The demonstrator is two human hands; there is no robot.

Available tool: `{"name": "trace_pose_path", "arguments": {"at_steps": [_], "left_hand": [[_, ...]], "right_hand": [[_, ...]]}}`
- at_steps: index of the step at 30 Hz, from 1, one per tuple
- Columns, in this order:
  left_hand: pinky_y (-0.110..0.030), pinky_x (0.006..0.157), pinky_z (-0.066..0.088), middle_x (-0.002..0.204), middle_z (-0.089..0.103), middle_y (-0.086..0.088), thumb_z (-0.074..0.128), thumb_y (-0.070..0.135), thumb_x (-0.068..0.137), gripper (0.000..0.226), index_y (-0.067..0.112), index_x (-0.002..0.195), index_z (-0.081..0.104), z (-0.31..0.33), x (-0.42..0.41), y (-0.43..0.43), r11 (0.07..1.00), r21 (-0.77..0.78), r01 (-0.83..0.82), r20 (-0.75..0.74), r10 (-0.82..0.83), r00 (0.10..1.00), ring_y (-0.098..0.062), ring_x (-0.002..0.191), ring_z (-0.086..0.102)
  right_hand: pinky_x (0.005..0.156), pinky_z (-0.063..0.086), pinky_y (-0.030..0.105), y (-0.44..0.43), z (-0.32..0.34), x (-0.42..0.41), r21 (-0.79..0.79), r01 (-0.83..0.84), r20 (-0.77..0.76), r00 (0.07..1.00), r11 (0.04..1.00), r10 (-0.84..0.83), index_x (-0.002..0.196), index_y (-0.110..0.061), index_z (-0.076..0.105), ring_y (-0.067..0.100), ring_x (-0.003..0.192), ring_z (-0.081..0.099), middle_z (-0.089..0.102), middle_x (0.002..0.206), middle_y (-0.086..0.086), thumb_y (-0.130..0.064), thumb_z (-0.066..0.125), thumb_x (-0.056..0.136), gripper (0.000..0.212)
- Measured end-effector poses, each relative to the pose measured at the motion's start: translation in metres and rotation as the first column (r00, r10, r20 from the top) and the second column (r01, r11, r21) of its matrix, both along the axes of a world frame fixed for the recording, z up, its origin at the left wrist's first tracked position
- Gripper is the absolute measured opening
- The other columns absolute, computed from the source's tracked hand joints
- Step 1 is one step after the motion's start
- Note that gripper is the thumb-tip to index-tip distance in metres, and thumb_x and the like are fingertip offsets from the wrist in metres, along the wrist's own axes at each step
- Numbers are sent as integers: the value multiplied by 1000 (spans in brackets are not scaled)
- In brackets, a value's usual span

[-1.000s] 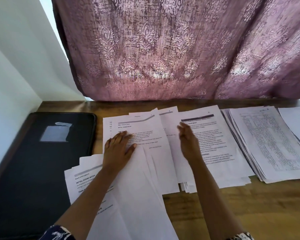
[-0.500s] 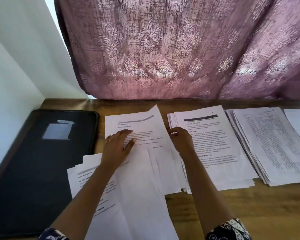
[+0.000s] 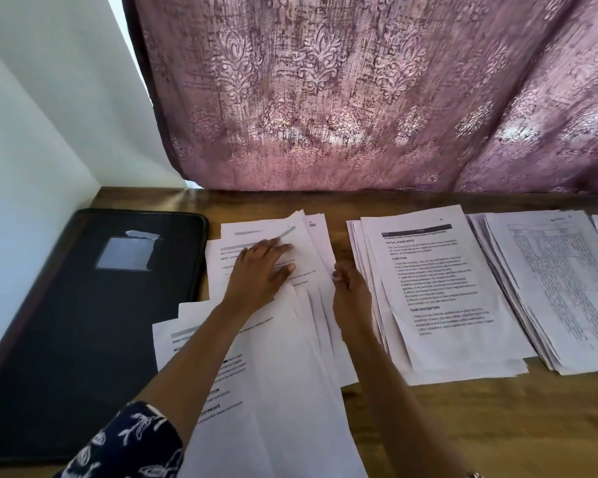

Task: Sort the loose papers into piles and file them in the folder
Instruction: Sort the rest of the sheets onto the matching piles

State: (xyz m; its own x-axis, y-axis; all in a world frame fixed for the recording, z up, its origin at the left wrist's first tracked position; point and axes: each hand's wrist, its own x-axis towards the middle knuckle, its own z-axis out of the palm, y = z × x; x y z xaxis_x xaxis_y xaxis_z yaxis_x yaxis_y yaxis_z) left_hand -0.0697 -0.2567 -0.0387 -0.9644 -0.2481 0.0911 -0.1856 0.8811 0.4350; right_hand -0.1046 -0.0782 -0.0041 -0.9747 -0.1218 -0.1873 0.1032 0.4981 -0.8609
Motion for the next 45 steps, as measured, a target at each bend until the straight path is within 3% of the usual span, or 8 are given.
{"name": "trace_pose_path", "arguments": {"at_steps": [5, 10, 19, 23, 32, 38, 42, 45], "left_hand": [[-46, 119, 15, 155, 33, 2, 28, 59, 91, 61, 29, 142, 44, -9, -6, -1, 993, -77, 84, 76, -79, 994, -21, 145, 25], [-44, 117, 17, 154, 34, 1, 19, 63, 90, 67, 30, 143, 43, -9, -2, 0, 978, -123, 167, 67, -160, 985, -21, 144, 27], [-36, 117, 10, 154, 34, 5, 20, 64, 89, 65, 34, 141, 44, -10, 12, -1, 986, -97, 133, 37, -130, 991, -16, 144, 25], [-34, 114, 7, 154, 35, 5, 19, 59, 91, 60, 36, 141, 45, -11, 10, -3, 987, -76, 138, 32, -136, 990, -17, 144, 26], [-37, 116, 14, 155, 33, 3, 23, 46, 98, 55, 26, 148, 33, -16, 8, -3, 996, 31, 84, -49, -82, 995, -18, 142, 29], [-46, 118, 23, 160, 18, 8, 32, 51, 98, 59, 32, 151, 17, -15, 9, -5, 956, 291, 48, -164, 0, 987, -16, 146, 20], [-39, 119, 17, 159, 21, 9, 20, 64, 96, 60, 36, 149, 20, -12, 12, -8, 906, 408, 110, -268, 4, 964, -10, 147, 15], [-33, 113, 22, 152, 36, 11, 19, 62, 94, 62, 29, 139, 49, -7, 11, -6, 944, 321, 80, -197, -16, 980, -4, 144, 18]], "right_hand": [[100, 41, 41, 18, -7, 6, 381, 49, -506, 847, 923, 164, 129, -9, 57, 32, 120, 54, 58, 129, 13, -1, 57, 91, 40], [113, -9, 51, 45, -32, -31, 764, -92, -187, 915, 639, 356, 153, -23, 15, 25, 148, 1, 7, 161, 4, -38, 24, 103, 53], [116, 8, 45, 24, -11, -42, 527, -187, -429, 784, 829, 450, 142, -12, 43, 27, 141, 33, 39, 150, 8, -14, 46, 98, 44], [117, 13, 43, -6, -16, -55, 596, -456, -368, 577, 661, 730, 147, -11, 33, 26, 143, 28, 34, 153, 8, -25, 42, 100, 50], [115, 24, 41, -14, -27, -55, 627, -411, -298, 658, 661, 692, 150, -16, 27, 28, 135, 40, 46, 144, 11, -34, 51, 97, 61], [77, 57, 43, -12, -27, -26, 437, -336, -471, 704, 834, 531, 146, -16, 34, 32, 94, 66, 66, 115, 16, -15, 71, 85, 71], [106, 31, 51, 0, -38, -27, 502, -514, -506, 478, 695, 719, 141, -9, 44, 33, 119, 57, 60, 131, 10, -12, 57, 91, 51], [110, 36, 51, 1, -38, -33, 397, -623, -426, 525, 674, 737, 133, -10, 55, 24, 115, 61, 62, 128, 6, -45, 37, 97, 53]]}}
